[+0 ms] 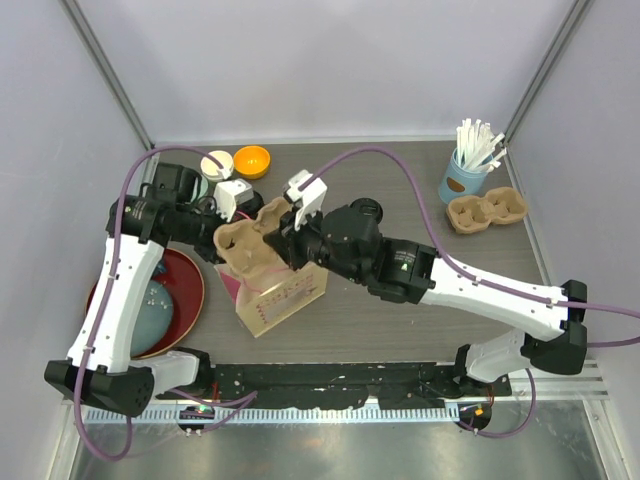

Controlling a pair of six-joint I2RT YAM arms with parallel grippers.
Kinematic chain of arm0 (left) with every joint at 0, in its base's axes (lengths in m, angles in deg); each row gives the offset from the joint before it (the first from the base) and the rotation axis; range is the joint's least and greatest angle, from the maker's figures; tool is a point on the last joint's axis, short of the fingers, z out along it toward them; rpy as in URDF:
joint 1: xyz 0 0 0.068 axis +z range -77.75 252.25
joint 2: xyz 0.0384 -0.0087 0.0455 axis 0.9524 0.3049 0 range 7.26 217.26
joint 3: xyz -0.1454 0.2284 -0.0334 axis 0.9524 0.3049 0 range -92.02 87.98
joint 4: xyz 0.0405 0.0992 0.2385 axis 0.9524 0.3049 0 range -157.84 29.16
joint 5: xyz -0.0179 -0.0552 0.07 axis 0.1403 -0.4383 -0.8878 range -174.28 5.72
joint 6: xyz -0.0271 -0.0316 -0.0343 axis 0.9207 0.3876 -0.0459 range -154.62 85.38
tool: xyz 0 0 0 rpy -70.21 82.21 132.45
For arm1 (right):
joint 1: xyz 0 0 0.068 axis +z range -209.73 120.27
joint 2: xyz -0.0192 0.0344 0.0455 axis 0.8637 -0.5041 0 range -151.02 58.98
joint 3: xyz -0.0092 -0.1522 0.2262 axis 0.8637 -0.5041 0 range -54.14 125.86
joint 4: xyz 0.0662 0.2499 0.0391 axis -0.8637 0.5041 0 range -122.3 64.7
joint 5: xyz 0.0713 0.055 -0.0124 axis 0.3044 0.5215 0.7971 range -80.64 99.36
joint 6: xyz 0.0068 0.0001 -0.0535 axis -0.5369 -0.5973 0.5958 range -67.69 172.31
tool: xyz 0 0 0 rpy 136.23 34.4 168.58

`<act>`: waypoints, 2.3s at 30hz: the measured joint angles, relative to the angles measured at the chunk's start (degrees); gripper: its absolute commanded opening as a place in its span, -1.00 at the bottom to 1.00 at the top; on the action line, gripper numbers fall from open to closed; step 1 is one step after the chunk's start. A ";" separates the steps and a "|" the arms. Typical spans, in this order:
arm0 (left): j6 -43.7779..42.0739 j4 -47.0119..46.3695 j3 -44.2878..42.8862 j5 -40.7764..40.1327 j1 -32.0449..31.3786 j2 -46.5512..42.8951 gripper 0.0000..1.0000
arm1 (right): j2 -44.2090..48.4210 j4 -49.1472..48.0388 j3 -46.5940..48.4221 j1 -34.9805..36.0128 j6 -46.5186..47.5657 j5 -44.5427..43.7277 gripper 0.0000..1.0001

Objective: Pack the takeout coffee

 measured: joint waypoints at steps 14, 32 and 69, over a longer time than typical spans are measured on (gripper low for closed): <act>-0.94 0.02 0.00 1.79 -0.04 -1.68 -1.00 | 0.76 1.79 -6.40 4.35 -4.59 -8.98 -0.98; -4.48 0.02 0.02 5.33 -0.07 -2.01 -1.00 | 0.33 1.95 -15.10 5.25 0.07 -11.82 -0.98; -1.20 -1.97 0.74 8.92 -0.17 -1.92 -1.00 | -13.55 2.82 -1.70 6.16 5.88 -10.08 -0.98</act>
